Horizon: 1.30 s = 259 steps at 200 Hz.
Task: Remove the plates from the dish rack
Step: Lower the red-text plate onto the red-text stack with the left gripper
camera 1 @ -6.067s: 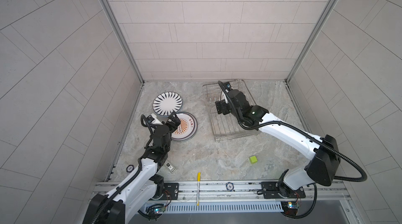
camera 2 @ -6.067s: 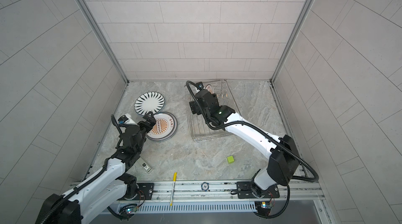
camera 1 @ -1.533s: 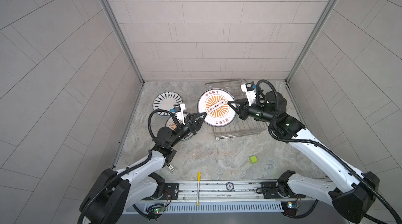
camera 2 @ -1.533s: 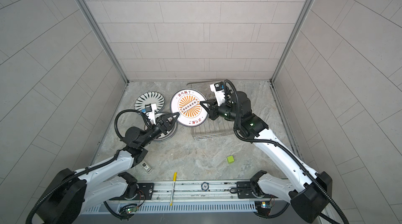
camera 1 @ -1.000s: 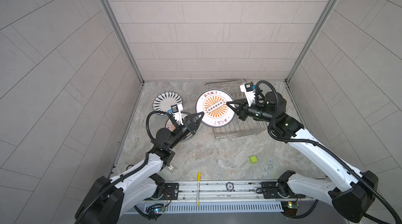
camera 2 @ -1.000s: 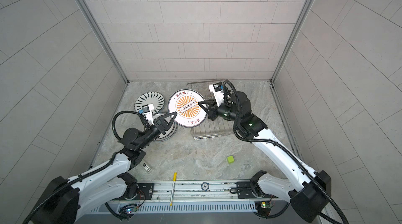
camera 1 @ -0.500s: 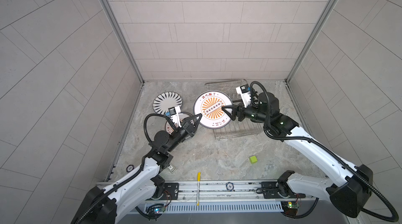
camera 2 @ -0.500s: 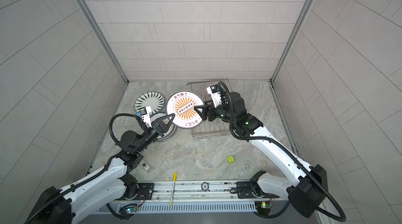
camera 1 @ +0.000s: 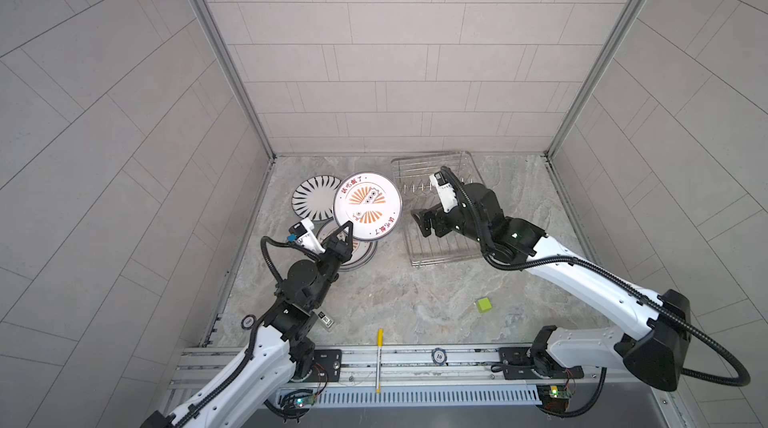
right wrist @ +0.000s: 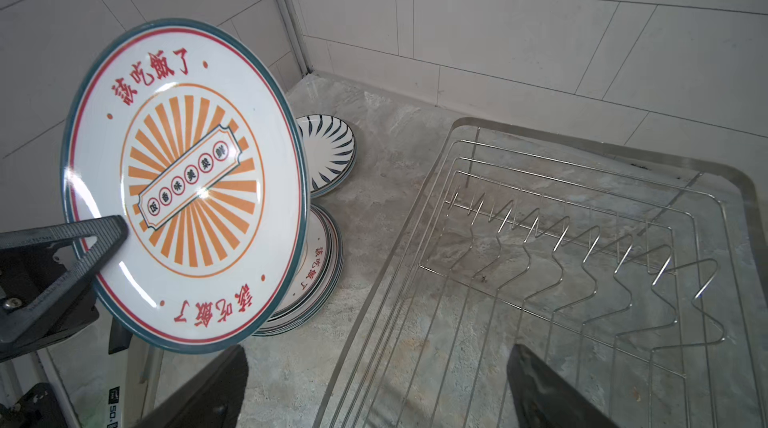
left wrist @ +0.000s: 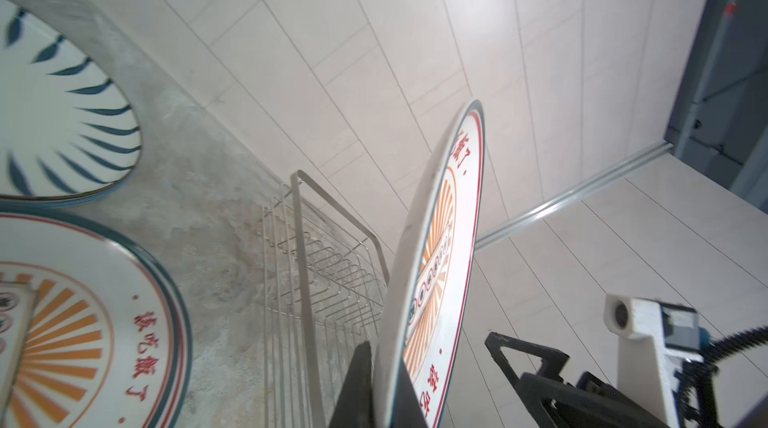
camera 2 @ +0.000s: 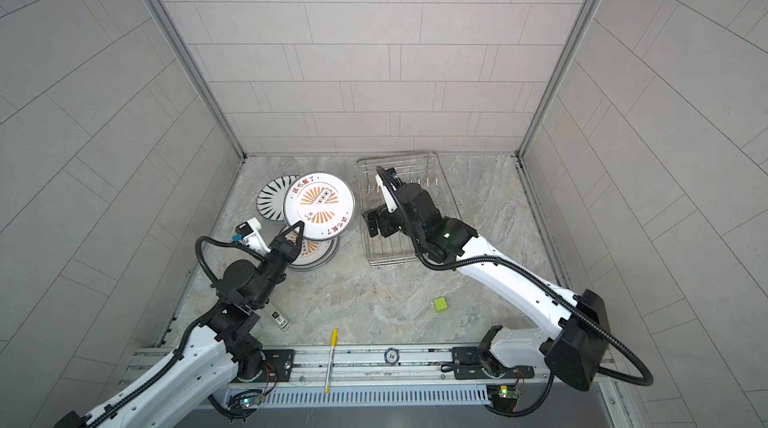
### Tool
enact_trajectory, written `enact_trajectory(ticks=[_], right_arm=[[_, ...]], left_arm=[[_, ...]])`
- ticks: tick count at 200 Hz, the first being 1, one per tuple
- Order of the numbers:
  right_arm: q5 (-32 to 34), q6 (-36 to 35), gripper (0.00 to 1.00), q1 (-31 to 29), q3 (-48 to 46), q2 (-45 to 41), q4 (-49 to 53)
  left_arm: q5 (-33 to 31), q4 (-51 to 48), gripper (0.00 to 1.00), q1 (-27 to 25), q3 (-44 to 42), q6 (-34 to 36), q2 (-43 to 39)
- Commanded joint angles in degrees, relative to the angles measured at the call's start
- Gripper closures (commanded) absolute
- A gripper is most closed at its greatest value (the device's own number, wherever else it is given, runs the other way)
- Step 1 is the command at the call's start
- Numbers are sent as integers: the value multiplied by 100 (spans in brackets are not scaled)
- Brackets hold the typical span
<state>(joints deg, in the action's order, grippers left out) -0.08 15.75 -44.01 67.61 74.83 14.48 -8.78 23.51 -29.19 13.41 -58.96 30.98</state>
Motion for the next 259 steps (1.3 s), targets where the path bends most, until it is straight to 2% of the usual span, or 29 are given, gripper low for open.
enact_trajectory(ticks=[1, 30, 61, 88, 141, 173, 199, 215, 226, 259], right_arm=[[334, -323, 1, -265, 313, 258, 198], [629, -372, 2, -464, 767, 814, 513], [431, -503, 4, -613, 1144, 1312, 616], [818, -637, 6, -857, 1424, 1561, 857], [883, -733, 6, -943, 1422, 1658, 994], [878, -733, 7, -952, 1404, 1700, 1052], [878, -725, 7, -952, 1386, 1696, 1066], [917, -706, 7, -952, 1351, 1675, 1033], [938, -710, 7, -952, 1334, 1655, 1013], [944, -666, 7, -952, 1334, 1658, 1037]], left_arm=[[-920, -831, 100, 48, 66, -619, -411], [-1487, -2403, 100, 69, 311, -1356, -570], [-1672, -3444, 100, 71, 853, -1786, -151], [-1838, -3098, 100, 76, 671, -1944, 176], [-1787, -2808, 100, 221, 698, -1953, 855], [-1287, -2609, 100, 593, 533, -2211, 1126], [-1227, -2398, 100, 606, 399, -2260, 1211], [-978, -2080, 100, 607, 373, -2208, 1309], [-866, -2041, 100, 607, 373, -2216, 1618], [-935, -1894, 100, 625, 267, -2321, 1915]])
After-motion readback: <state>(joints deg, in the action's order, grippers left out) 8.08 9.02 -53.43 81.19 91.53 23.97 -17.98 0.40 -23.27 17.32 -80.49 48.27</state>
